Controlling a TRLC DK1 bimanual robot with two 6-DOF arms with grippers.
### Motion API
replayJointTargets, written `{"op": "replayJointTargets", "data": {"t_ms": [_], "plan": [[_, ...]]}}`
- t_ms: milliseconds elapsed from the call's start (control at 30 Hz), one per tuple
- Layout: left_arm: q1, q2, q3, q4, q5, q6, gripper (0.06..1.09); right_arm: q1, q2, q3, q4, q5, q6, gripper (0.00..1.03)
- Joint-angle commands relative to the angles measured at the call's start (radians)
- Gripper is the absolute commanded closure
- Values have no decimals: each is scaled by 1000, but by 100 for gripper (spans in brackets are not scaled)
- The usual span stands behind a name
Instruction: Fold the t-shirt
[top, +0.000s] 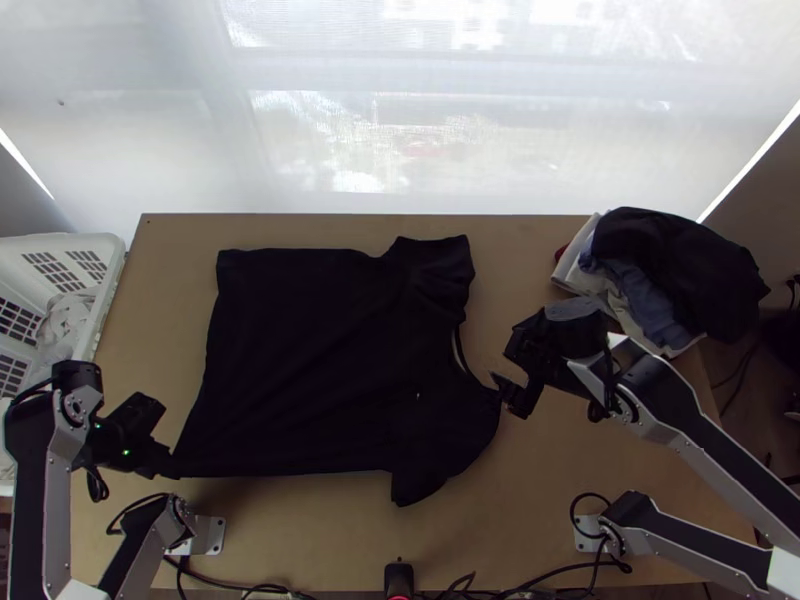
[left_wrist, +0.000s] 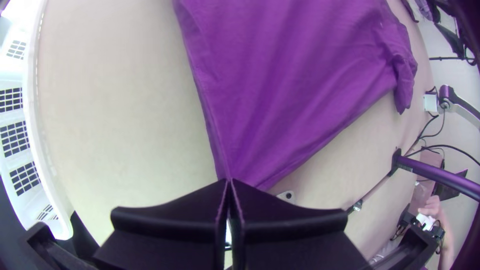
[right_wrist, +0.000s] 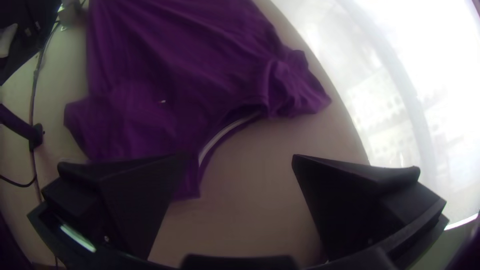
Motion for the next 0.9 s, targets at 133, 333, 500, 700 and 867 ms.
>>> {"op": "replayJointTargets", "data": {"t_ms": [133, 333, 500, 700, 867], "plan": [[-11, 2, 33, 67, 24, -57, 105, 167, -5, -141, -101, -17, -18, 4], [-69, 20, 33, 67, 24, -120, 105, 249, 12, -171, -132, -44, -18, 4], [-69, 28, 30, 70, 24, -125, 105, 307, 41, -174, -136, -54, -20, 5], [-84, 54, 27, 90, 24, -148, 105, 345, 120, -171, -116, -60, -6, 5], [-103, 66, 31, 100, 24, -169, 105, 341, 170, -178, -75, -58, -4, 6]]}}
